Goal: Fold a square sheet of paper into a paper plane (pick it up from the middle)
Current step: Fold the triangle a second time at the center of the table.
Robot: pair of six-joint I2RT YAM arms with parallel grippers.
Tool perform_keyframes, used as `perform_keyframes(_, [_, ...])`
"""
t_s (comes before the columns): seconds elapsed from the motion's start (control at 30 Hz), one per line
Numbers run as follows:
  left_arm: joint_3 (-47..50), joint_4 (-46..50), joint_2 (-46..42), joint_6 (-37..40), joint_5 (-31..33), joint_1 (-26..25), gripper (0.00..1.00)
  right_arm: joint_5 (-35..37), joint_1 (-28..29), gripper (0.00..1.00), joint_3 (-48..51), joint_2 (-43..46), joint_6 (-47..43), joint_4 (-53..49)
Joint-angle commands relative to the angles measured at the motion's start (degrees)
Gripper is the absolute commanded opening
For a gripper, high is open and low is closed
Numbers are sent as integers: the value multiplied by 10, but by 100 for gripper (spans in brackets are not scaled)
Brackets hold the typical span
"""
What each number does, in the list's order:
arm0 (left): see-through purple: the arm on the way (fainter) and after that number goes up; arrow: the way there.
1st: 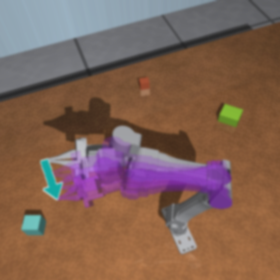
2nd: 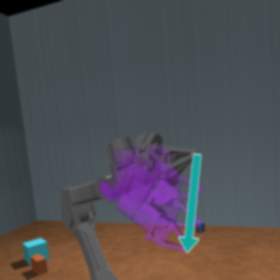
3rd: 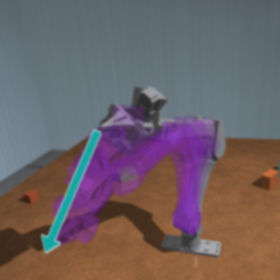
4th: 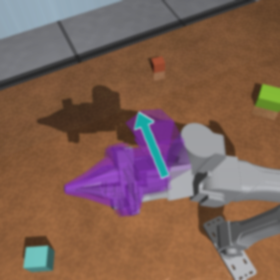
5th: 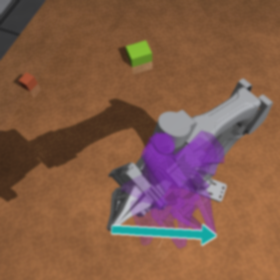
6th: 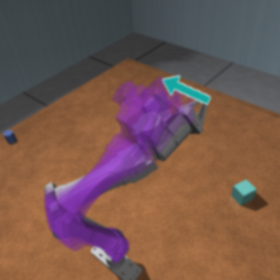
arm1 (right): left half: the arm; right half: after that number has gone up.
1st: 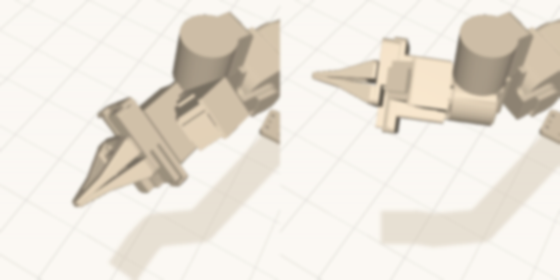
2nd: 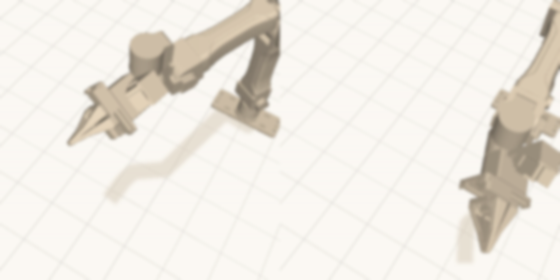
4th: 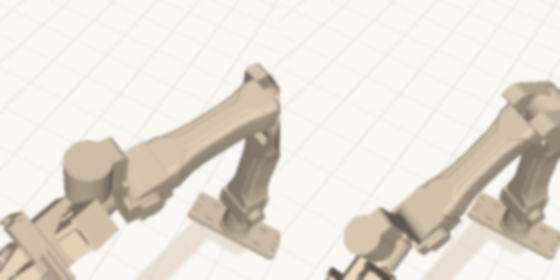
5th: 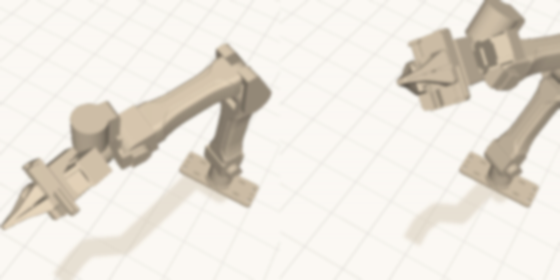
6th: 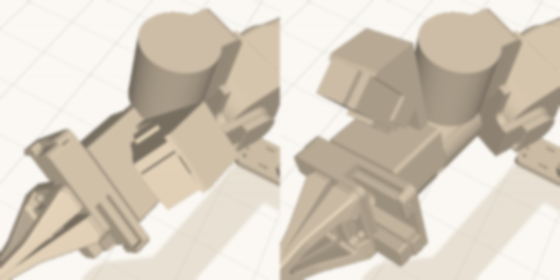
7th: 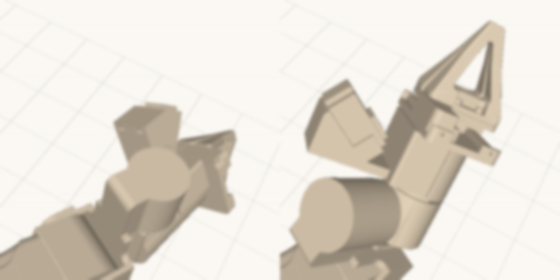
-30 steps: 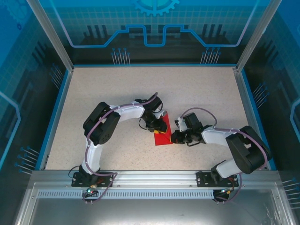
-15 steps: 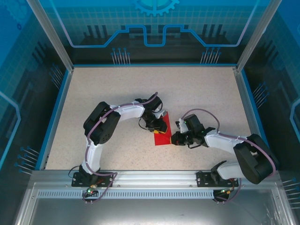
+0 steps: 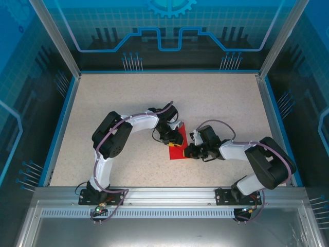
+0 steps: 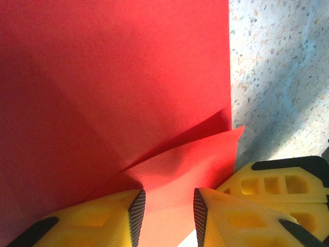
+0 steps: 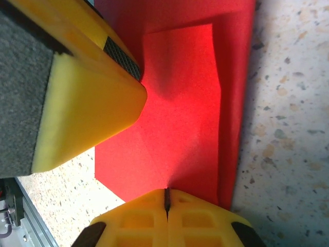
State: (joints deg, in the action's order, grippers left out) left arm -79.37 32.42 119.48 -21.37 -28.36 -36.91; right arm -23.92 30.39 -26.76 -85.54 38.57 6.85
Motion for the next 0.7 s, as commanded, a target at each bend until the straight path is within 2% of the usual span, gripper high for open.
perform_keyframes(0.0, [-7, 25, 31, 24, 46, 6, 36, 11, 5, 3, -2, -12, -18, -36])
perform_keyframes(0.33, [-29, 50, 23, 35, 67, 12, 35, 46, 2, 2, 31, -14, -10, -93])
perform_keyframes(0.67, [-35, 74, 18, 57, 105, 30, 35, 82, 6, 1, 42, 19, 4, -137])
